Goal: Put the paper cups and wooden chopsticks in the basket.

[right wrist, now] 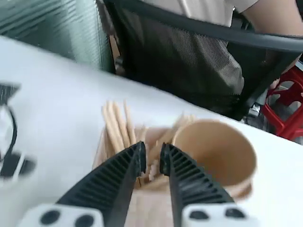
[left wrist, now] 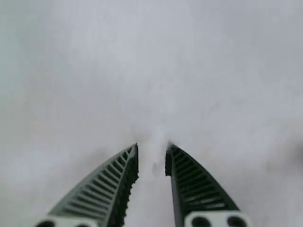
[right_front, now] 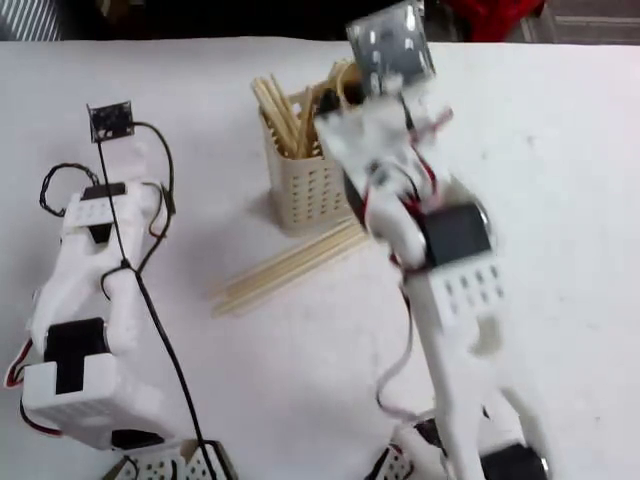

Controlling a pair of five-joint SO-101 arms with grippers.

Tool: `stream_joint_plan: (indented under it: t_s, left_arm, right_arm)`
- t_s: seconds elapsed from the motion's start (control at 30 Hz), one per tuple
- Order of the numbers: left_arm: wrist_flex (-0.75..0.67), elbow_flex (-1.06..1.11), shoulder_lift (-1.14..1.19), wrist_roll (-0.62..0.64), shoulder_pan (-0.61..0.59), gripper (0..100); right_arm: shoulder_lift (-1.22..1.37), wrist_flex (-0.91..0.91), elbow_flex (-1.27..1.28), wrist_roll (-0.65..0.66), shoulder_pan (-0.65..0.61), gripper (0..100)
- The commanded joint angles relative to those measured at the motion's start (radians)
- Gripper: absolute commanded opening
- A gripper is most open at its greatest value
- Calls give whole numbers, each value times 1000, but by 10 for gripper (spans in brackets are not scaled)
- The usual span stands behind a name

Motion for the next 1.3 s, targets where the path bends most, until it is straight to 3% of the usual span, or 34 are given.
stream_joint_plan:
  t_s: [0.0, 0.23, 0.43, 0.67, 1.1, 1.27]
  left_arm:
    - [-34, -5, -7, 8, 5, 120]
    - [-44, -3, -5, 8, -25, 120]
    - [-72, 8, -5, 8, -25, 120]
    - [-71, 6, -5, 8, -38, 120]
    - [-68, 3, -7, 8, -35, 120]
    - [-69, 5, -7, 8, -35, 120]
  right_arm:
    - [-166, 105, 109, 190, -59, 77]
    - [-148, 196, 350, 489, -202, 239]
    - [45, 13, 522, 624, -315, 241]
    - [387, -211, 543, 810, -305, 243]
    - [572, -263, 543, 901, -300, 238]
    - [565, -220, 537, 898, -289, 117]
